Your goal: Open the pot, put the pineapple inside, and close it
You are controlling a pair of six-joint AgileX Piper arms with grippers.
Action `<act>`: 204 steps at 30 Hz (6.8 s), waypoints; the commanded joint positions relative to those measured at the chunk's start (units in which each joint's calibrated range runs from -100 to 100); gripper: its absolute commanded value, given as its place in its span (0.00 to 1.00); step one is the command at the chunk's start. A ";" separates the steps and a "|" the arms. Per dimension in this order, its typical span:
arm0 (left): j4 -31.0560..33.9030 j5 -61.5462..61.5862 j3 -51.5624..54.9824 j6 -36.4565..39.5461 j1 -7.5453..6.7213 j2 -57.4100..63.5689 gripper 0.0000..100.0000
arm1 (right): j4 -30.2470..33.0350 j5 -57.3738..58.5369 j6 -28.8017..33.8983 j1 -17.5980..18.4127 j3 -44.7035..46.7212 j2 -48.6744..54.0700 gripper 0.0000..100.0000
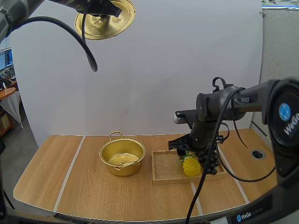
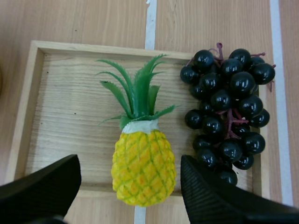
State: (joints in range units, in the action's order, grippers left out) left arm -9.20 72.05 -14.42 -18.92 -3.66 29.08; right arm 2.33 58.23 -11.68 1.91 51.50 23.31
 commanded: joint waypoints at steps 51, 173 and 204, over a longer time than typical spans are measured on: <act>0.30 -1.87 -0.60 0.54 -0.20 0.41 0.00 | -3.53 -2.74 -4.70 -1.27 -4.25 -4.82 0.00; 0.30 -1.87 -0.60 0.54 -0.20 0.41 0.00 | -16.94 41.77 -12.99 16.22 -27.38 32.30 1.00; 0.30 -1.87 -0.60 0.54 -0.20 0.41 0.00 | -6.57 41.77 -7.33 11.81 -0.63 76.69 1.00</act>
State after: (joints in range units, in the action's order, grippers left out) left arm -9.20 71.49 -14.42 -18.92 -3.66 29.08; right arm -7.50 100.00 -21.16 14.43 46.62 98.09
